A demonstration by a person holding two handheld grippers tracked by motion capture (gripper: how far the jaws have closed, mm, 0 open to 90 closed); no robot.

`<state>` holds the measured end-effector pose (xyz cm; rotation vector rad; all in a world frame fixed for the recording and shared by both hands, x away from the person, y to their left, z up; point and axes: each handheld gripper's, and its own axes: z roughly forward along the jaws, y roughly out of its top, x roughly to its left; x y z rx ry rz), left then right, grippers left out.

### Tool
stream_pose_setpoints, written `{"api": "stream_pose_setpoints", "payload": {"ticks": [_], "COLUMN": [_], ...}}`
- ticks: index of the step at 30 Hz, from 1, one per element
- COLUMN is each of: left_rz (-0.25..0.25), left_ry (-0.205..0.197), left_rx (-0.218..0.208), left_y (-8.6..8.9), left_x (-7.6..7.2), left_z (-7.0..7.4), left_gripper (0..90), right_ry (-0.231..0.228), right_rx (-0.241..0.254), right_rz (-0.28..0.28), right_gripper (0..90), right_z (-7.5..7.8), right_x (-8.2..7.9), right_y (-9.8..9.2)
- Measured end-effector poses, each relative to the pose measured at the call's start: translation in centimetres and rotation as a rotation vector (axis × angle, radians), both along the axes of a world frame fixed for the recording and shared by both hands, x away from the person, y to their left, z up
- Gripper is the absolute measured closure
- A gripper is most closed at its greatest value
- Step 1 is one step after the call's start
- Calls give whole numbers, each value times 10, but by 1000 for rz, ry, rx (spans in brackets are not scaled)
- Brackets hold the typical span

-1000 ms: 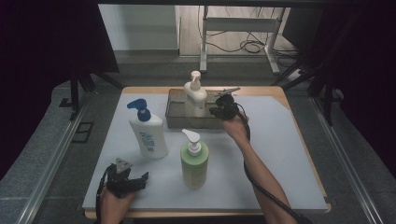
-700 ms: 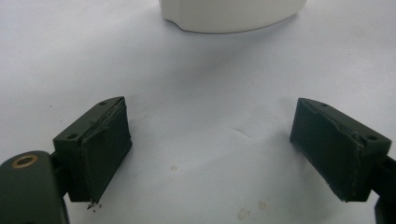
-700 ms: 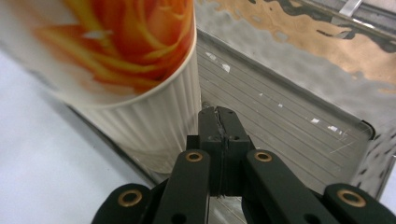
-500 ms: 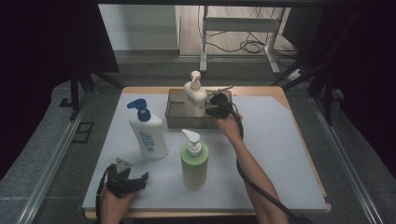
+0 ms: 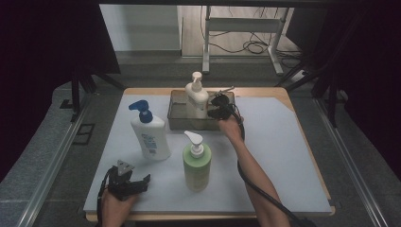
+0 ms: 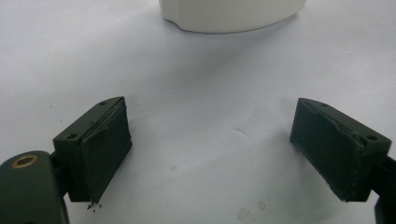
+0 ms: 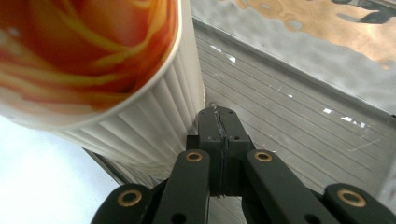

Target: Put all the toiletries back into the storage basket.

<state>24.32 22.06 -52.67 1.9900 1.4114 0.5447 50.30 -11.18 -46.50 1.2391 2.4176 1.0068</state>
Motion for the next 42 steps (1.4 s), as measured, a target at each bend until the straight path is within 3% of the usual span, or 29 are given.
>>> {"api": "stream_pose_setpoints", "payload": {"ticks": [42], "left_rz": [1], "left_ry": [-1], "left_rx": [-1], "left_y": [0], "left_x": [0], "left_z": [0], "left_gripper": [117], "right_ry": [7], "right_rx": [2], "right_rz": [59], "right_gripper": [895], "right_z": [-4], "right_x": [-3], "right_y": [43]}}
